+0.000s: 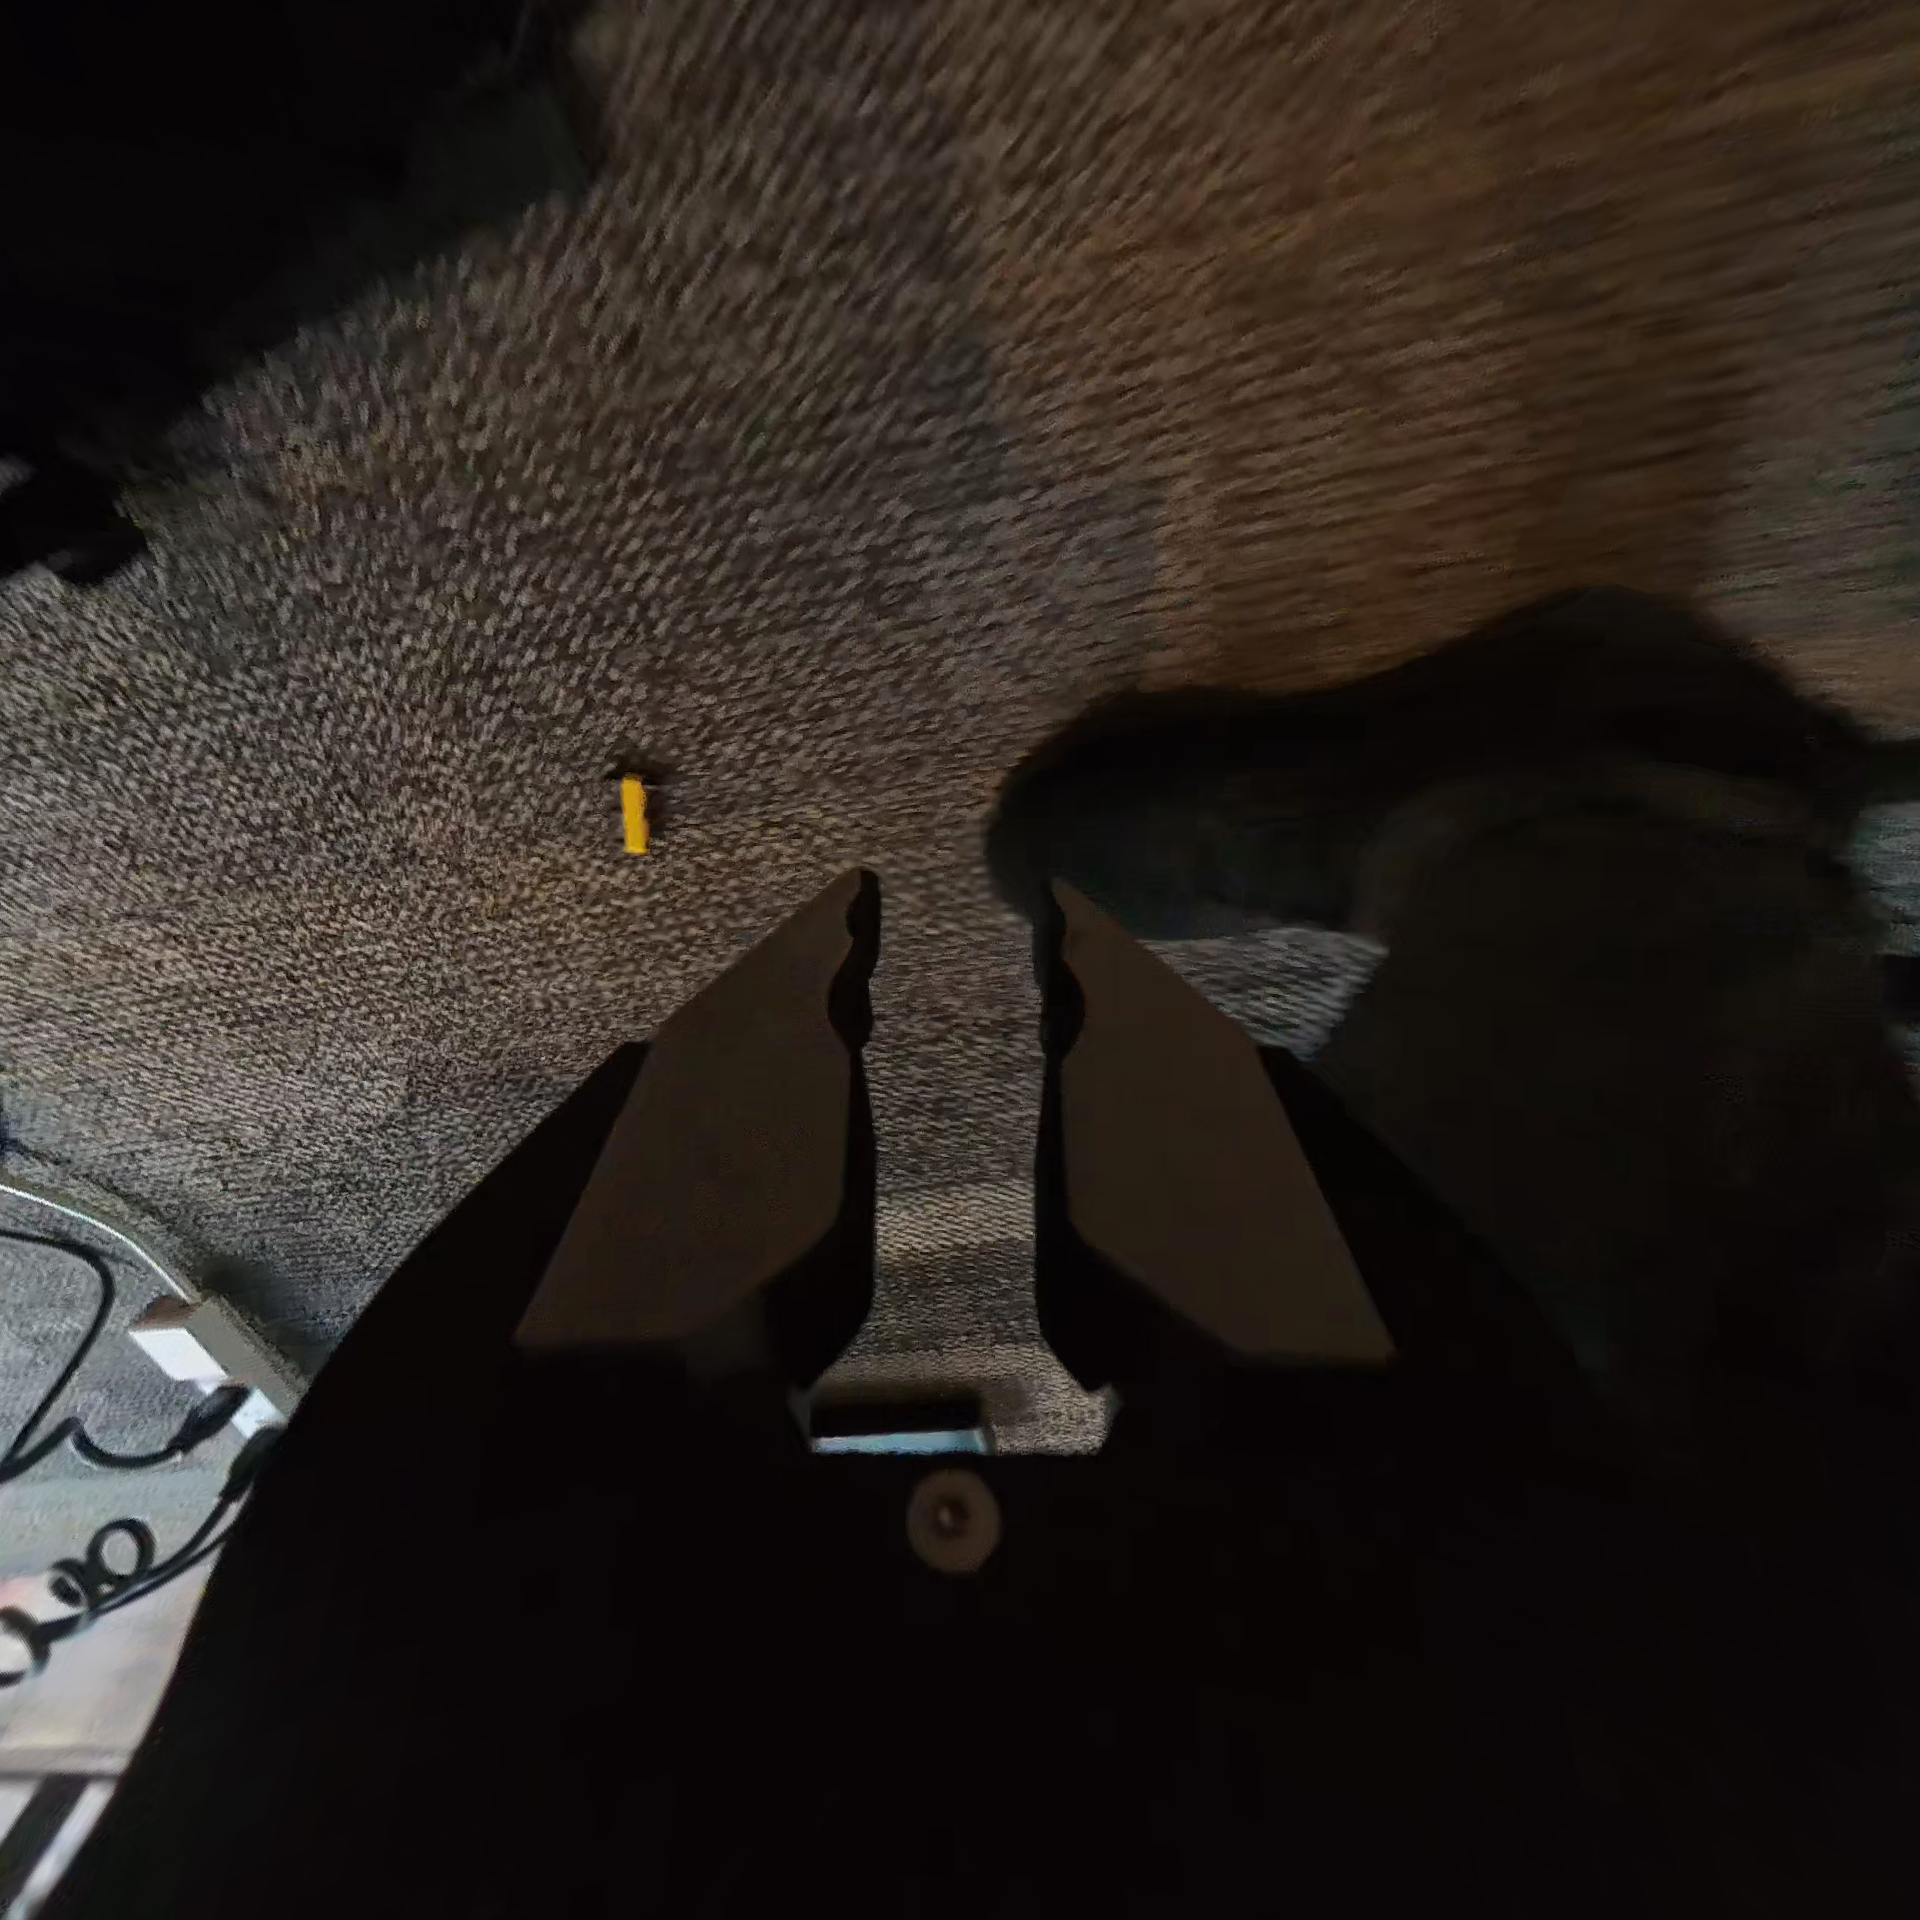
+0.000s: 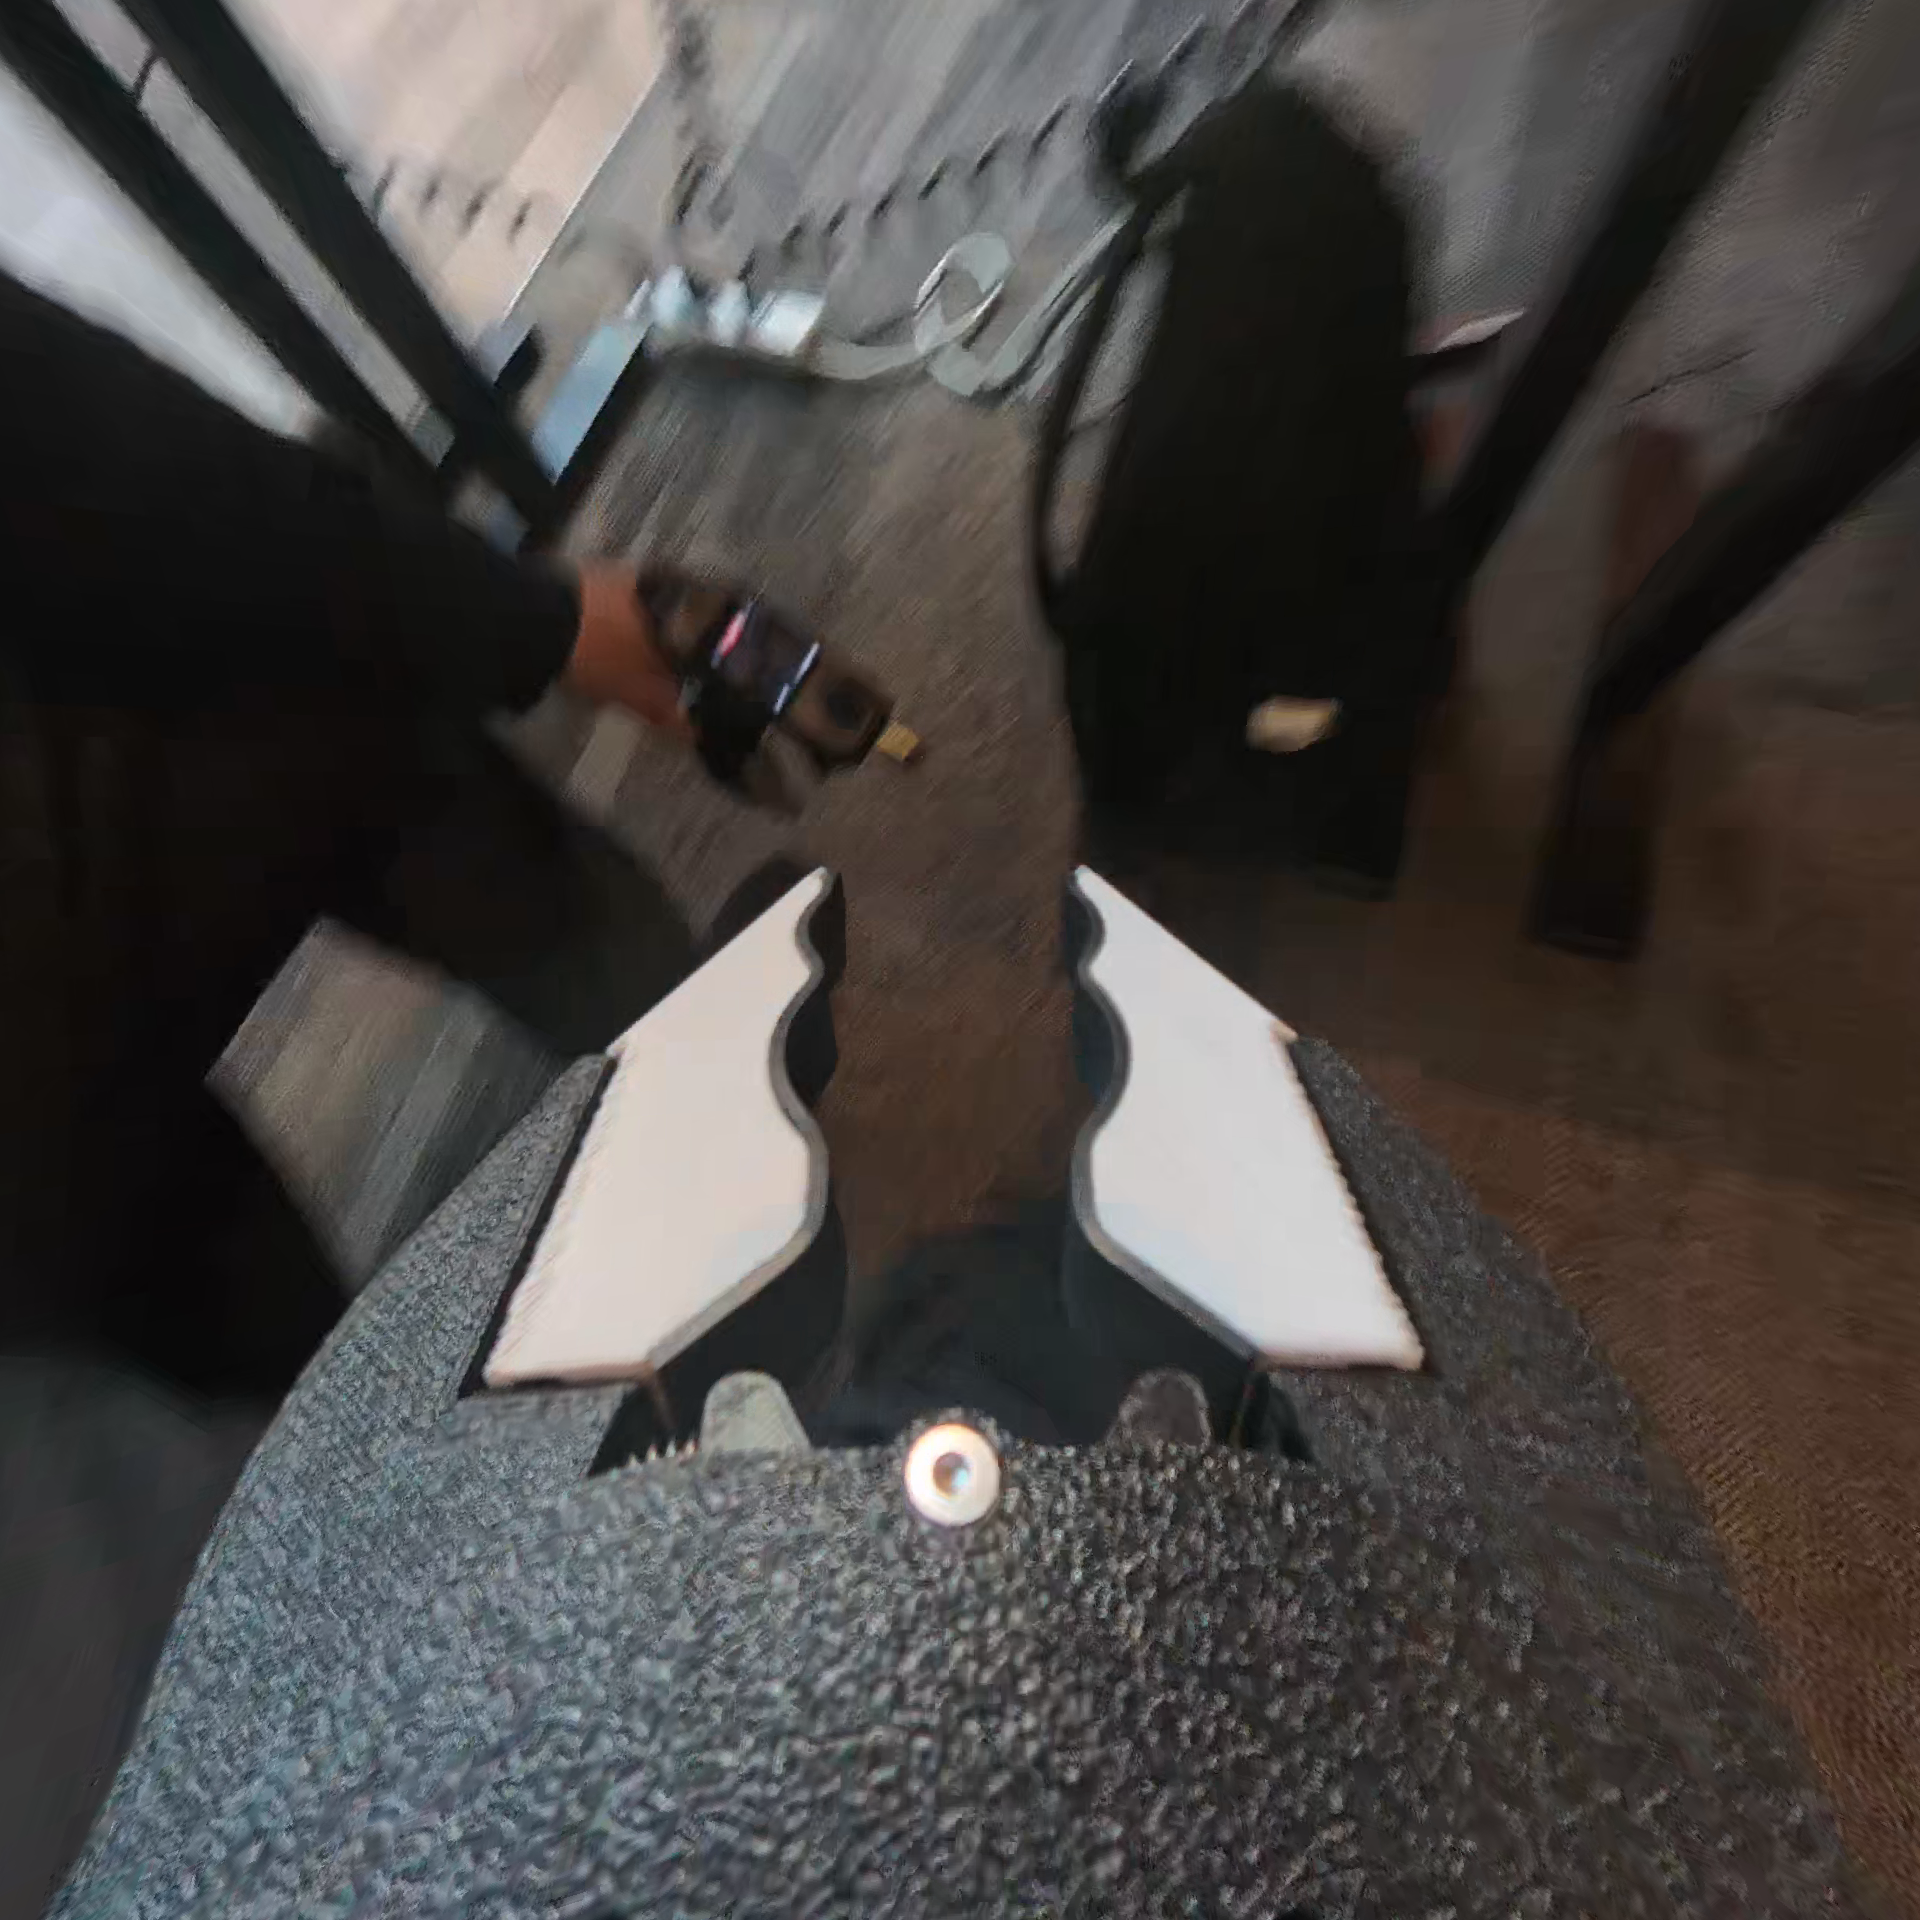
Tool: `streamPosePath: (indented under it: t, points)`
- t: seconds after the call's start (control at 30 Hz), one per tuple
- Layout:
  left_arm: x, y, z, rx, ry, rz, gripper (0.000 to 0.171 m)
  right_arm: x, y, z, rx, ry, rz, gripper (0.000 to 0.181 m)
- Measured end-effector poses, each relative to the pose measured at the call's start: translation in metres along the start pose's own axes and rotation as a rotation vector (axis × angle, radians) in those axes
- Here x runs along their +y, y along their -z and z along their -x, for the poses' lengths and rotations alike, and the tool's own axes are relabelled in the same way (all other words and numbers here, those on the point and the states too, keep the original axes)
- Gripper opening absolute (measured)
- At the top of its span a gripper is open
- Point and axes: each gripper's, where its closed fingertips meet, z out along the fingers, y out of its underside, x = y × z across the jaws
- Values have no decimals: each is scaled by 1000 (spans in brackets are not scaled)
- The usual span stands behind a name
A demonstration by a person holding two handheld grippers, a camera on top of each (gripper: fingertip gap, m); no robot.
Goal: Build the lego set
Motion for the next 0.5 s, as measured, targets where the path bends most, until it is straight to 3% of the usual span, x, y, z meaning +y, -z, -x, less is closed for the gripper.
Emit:
streamPosePath:
  t: [0.07,0.13,0.2,0.33,0.5]
  points:
    - [18,-51,40,-13,36,90,28,-12,1,-43,96,-40,-142,47]
    - [36,-89,79,-67,77,160,23,-7,-2,-81,165,-132,-105,61]
    - [40,-117,105,-81,121,123,23,-4,-5,-109,213,-206,-106,61]
    - [50,-156,142,-88,242,120,20,-23,-34,-123,113,-292,-139,52]
    - [65,-184,152,-21,170,135,44,-32,-67,-135,38,-334,-103,47]
